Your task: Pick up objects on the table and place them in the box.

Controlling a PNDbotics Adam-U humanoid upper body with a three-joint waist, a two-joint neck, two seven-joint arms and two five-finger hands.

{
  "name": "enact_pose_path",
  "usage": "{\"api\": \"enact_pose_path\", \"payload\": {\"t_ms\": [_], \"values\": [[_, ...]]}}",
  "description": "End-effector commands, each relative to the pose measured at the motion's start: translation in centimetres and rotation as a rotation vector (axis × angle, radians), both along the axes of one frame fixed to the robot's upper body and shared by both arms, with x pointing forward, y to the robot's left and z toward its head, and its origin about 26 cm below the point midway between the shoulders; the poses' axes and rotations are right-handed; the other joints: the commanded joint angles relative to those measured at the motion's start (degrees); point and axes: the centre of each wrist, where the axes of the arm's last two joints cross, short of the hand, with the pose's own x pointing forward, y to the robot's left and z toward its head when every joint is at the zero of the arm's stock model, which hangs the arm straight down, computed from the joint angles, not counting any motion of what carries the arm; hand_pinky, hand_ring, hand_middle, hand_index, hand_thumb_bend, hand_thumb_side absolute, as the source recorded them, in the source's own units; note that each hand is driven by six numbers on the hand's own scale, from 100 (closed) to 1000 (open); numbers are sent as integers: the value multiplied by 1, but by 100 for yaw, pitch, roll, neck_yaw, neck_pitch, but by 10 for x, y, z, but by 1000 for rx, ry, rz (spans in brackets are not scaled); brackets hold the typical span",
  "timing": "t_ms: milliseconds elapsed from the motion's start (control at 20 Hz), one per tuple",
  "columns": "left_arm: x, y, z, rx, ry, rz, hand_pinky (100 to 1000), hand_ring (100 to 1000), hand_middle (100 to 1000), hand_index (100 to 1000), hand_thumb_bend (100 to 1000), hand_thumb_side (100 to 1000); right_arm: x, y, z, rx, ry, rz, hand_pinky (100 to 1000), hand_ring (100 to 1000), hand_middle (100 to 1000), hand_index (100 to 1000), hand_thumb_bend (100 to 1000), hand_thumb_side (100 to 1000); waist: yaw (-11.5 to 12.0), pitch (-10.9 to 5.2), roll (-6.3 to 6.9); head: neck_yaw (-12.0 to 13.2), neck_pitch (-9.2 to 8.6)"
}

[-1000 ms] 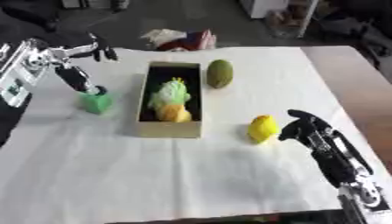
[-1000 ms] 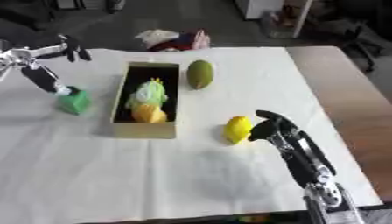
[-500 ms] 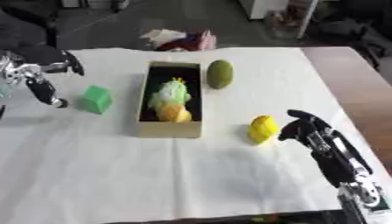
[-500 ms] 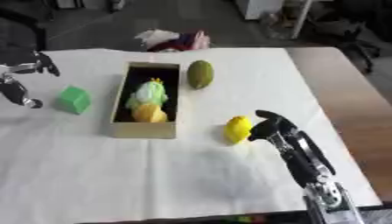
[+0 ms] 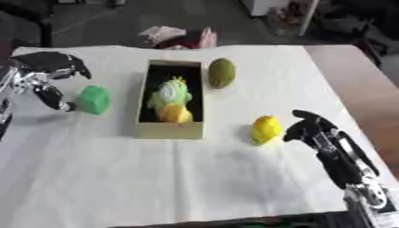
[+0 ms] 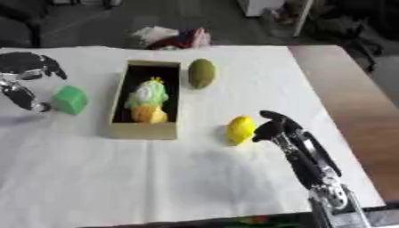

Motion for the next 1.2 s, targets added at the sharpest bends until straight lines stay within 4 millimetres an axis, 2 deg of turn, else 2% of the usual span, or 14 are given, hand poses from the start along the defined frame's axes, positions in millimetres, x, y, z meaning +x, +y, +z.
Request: {"api": "enact_pose_path", "payload": {"t_ms": [50, 250, 400, 550, 700, 800, 1000, 1200], "values": [[4, 3, 13, -17, -44, 10, 786, 753, 754, 822, 514, 100, 3, -2, 9, -9, -30, 5, 746, 610, 584, 862, 100, 728, -27, -29, 12, 47, 26], [5, 1, 7, -52, -45, -1, 787, 754, 754, 818, 495, 100, 4, 0, 10, -8, -34, 14, 746, 610, 584, 862, 100, 729, -60, 19, 3, 82, 26], [6, 1, 2, -66, -31, 5, 778, 729, 720, 789, 454, 100, 5, 0, 11, -7, -36, 14, 746, 610, 584, 862, 100, 729, -80, 39, -1, 94, 26], [6, 2, 2, -78, -25, 19, 743, 638, 615, 705, 384, 100, 5, 0, 11, -6, -36, 13, 746, 610, 584, 861, 100, 729, -94, 50, -4, 91, 26], [6, 3, 5, -98, -37, 31, 700, 578, 559, 655, 343, 100, 5, 0, 11, -5, -37, 12, 746, 610, 584, 861, 100, 729, -90, 46, -6, 85, 26], [6, 2, 13, -122, -61, 25, 685, 553, 531, 628, 329, 100, 5, 0, 11, -5, -36, 11, 746, 610, 584, 861, 100, 730, -80, 39, -1, 85, 26], [3, -6, 47, -185, -164, -18, 684, 544, 523, 618, 316, 100, 4, -1, 10, -9, -33, 7, 746, 610, 584, 861, 100, 729, -50, 11, 25, 51, 26], [4, -28, 77, -238, -261, -62, 683, 547, 527, 622, 329, 100, 4, -1, 9, -12, -28, 13, 746, 610, 584, 861, 100, 729, -51, -19, 22, 54, 26]]}}
